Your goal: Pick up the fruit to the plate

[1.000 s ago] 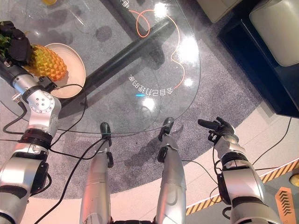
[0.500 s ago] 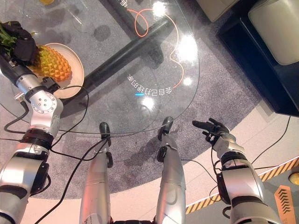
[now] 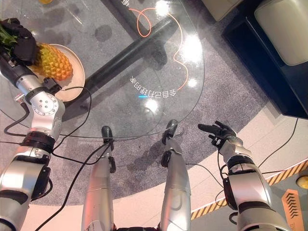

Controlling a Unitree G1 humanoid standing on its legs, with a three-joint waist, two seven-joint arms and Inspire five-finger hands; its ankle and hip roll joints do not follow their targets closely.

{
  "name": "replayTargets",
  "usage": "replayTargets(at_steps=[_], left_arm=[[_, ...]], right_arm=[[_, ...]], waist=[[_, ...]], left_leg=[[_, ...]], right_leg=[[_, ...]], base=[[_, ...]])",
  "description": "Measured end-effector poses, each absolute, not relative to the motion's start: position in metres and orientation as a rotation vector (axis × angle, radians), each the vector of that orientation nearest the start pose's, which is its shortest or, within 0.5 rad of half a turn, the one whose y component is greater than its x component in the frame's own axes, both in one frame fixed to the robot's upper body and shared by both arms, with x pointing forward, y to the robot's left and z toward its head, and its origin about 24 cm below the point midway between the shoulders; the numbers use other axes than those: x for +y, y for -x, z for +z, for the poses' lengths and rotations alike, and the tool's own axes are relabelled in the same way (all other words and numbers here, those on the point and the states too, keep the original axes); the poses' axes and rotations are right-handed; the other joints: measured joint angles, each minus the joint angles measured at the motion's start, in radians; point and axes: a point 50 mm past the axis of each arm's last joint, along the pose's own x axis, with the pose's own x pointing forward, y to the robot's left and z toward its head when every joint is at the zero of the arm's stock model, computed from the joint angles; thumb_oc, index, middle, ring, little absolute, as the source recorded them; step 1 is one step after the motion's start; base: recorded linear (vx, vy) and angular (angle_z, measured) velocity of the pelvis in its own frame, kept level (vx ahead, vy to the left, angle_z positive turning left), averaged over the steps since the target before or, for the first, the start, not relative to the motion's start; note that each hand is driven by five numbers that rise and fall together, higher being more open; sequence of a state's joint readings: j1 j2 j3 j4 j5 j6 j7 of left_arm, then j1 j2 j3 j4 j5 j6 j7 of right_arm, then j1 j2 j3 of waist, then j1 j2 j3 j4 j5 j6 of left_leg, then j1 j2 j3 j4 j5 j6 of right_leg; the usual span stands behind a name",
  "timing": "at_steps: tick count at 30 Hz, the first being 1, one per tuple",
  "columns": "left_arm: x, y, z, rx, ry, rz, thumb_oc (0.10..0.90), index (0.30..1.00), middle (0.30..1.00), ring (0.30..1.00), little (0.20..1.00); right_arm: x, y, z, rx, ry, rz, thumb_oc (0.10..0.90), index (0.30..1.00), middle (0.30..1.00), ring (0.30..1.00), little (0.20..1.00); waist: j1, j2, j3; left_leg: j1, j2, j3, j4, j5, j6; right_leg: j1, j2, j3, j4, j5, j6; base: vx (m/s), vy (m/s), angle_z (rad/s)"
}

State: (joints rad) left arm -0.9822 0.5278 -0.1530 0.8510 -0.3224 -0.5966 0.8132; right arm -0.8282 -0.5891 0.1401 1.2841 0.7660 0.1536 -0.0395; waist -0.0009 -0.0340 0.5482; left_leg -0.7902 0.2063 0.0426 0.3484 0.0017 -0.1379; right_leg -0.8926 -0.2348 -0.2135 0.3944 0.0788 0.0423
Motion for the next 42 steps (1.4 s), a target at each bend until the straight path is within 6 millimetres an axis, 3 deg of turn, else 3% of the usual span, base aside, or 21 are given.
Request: replayTargets(at_steps=[2, 6, 8, 15, 24, 28, 29, 31, 42], left_arm=[[0.2513, -0.3656, 0.2457, -0.788, 0.067, 0.768, 0.226, 0.408, 0.408, 0.408, 0.326], [0.2489, -0.3663, 0.2449, -0.787, 0.057, 0.757, 0.240, 0.420, 0.420, 0.420, 0.340], [0.2467, -0.3670, 0.2442, -0.785, 0.047, 0.747, 0.196, 0.382, 0.382, 0.382, 0.296], [0.2465, -0.3670, 0.2441, -0.785, 0.046, 0.746, 0.210, 0.394, 0.394, 0.394, 0.310], [0.2475, -0.3665, 0.2450, -0.789, 0.048, 0.753, 0.391, 0.549, 0.549, 0.549, 0.491], [0.2493, -0.3658, 0.2470, -0.797, 0.045, 0.761, 0.594, 0.724, 0.724, 0.724, 0.694], [0.2503, -0.3652, 0.2473, -0.799, 0.044, 0.769, 0.729, 0.839, 0.839, 0.839, 0.829], [0.2521, -0.3645, 0.2478, -0.802, 0.046, 0.782, 0.800, 0.900, 0.900, 0.900, 0.900], [0.2552, -0.3625, 0.2500, -0.821, 0.045, 0.787, 0.800, 0.900, 0.900, 0.900, 0.900]], right_arm=[[-0.3137, -0.3469, 0.0570, 0.461, -0.223, -0.434, 0.800, 0.900, 0.900, 0.900, 0.900], [-0.3135, -0.3477, 0.0582, 0.456, -0.223, -0.433, 0.800, 0.900, 0.900, 0.900, 0.900], [-0.3134, -0.3478, 0.0583, 0.456, -0.223, -0.433, 0.800, 0.900, 0.900, 0.900, 0.900], [-0.3135, -0.3479, 0.0585, 0.454, -0.223, -0.434, 0.800, 0.900, 0.900, 0.900, 0.900], [-0.3136, -0.3483, 0.0593, 0.447, -0.222, -0.434, 0.800, 0.900, 0.900, 0.900, 0.900], [-0.3133, -0.3489, 0.0602, 0.445, -0.222, -0.434, 0.800, 0.900, 0.900, 0.900, 0.900], [-0.3134, -0.3489, 0.0602, 0.444, -0.222, -0.434, 0.800, 0.900, 0.900, 0.900, 0.900], [-0.3134, -0.3489, 0.0603, 0.444, -0.222, -0.434, 0.800, 0.900, 0.900, 0.900, 0.900], [-0.3135, -0.3489, 0.0604, 0.442, -0.222, -0.435, 0.800, 0.900, 0.900, 0.900, 0.900]], waist=[[0.000, 0.000, 0.000], [0.001, 0.000, 0.000], [0.001, 0.000, 0.000], [0.001, 0.000, 0.000], [0.003, 0.000, 0.000], [0.003, 0.000, 0.000], [0.003, 0.000, 0.000], [0.004, 0.000, 0.000], [0.024, 0.000, 0.000]], left_leg=[[0.000, 0.000, 0.000, -0.001, 0.000, 0.000], [-0.001, 0.000, 0.000, -0.001, 0.000, 0.000], [-0.002, 0.000, 0.000, -0.001, 0.000, 0.000], [-0.004, 0.000, 0.000, -0.001, 0.000, 0.000], [-0.008, -0.001, 0.000, -0.002, 0.000, 0.000], [-0.011, -0.002, 0.000, -0.001, 0.000, 0.000], [-0.011, -0.002, 0.000, -0.001, 0.000, 0.000], [-0.011, -0.002, -0.001, -0.001, 0.000, 0.000], [-0.013, -0.002, -0.003, 0.001, 0.000, 0.000]], right_leg=[[0.000, 0.000, 0.000, -0.001, 0.000, 0.000], [-0.001, 0.000, 0.000, -0.002, 0.000, 0.000], [-0.001, 0.000, 0.000, -0.003, 0.000, 0.000], [-0.003, 0.000, -0.001, -0.004, 0.000, 0.000], [-0.003, 0.000, -0.001, -0.011, 0.003, 0.003], [-0.003, 0.000, -0.002, -0.014, 0.006, 0.004], [-0.003, 0.000, -0.002, -0.014, 0.006, 0.004], [-0.003, 0.000, -0.002, -0.014, 0.006, 0.004], [-0.003, 0.000, -0.004, -0.014, 0.007, 0.003]], base=[[0.00, 0.000, 0.00], [0.00, 0.000, 0.00], [0.00, 0.000, 0.00], [0.00, 0.000, 0.00], [0.00, 0.000, 0.00], [0.00, 0.000, 0.00], [0.00, 0.000, 0.00], [0.00, 0.000, 0.00], [0.00, 0.000, 0.00]])
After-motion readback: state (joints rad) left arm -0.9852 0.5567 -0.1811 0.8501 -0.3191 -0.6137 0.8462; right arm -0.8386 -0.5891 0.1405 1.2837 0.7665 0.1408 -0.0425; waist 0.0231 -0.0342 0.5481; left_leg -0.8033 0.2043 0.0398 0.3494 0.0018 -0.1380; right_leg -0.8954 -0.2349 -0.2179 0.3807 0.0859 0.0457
